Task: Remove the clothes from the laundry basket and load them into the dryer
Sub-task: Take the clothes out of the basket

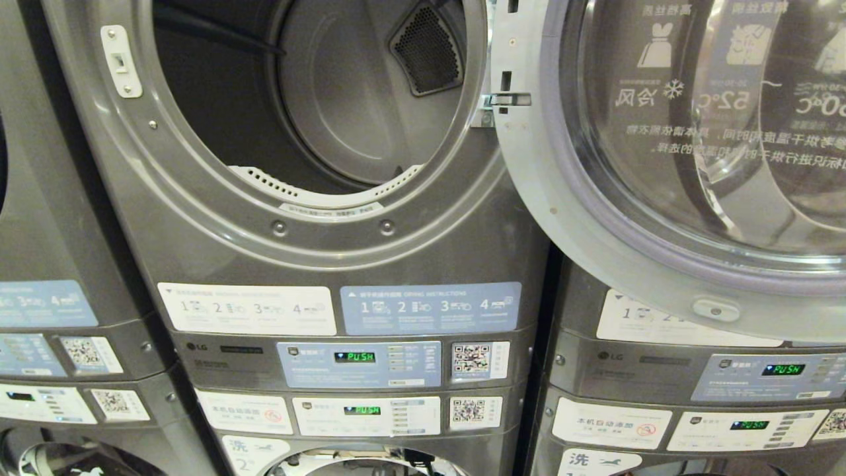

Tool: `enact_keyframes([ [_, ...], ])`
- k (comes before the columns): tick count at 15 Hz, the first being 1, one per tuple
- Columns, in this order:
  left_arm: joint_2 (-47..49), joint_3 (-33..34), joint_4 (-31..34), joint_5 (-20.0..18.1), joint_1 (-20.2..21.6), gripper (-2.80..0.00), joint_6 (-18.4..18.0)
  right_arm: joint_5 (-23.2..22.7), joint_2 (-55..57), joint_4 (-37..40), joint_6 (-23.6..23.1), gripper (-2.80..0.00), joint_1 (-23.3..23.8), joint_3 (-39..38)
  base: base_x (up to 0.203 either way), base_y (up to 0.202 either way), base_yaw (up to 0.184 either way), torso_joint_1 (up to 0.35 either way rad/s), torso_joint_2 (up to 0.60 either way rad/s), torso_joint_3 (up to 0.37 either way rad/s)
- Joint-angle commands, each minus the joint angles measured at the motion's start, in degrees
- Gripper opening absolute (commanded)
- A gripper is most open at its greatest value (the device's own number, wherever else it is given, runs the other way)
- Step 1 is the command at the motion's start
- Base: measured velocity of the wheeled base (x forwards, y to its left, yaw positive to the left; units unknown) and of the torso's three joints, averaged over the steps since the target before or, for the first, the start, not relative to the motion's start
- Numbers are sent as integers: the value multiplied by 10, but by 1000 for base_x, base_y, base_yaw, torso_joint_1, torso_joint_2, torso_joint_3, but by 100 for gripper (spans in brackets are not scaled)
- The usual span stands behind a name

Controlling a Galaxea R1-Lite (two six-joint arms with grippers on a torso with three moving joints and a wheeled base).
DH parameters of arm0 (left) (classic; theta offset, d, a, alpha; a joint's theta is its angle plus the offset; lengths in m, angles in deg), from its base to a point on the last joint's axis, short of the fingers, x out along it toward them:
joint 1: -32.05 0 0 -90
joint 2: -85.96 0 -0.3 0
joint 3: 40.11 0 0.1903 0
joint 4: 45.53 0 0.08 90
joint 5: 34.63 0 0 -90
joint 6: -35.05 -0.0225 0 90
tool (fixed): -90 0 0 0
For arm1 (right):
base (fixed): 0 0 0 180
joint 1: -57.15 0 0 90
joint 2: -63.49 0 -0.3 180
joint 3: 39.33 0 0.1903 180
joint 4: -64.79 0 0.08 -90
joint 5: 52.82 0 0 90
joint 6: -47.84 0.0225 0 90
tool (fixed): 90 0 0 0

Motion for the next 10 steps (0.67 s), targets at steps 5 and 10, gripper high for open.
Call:
enact_keyframes([
  [5, 0, 1, 0, 0, 0, -280, 0, 0, 0, 0, 0, -280, 0, 0, 0, 0, 0, 0, 0, -5],
  [10, 0, 1, 0, 0, 0, -280, 0, 0, 0, 0, 0, -280, 0, 0, 0, 0, 0, 3, 1, -165],
])
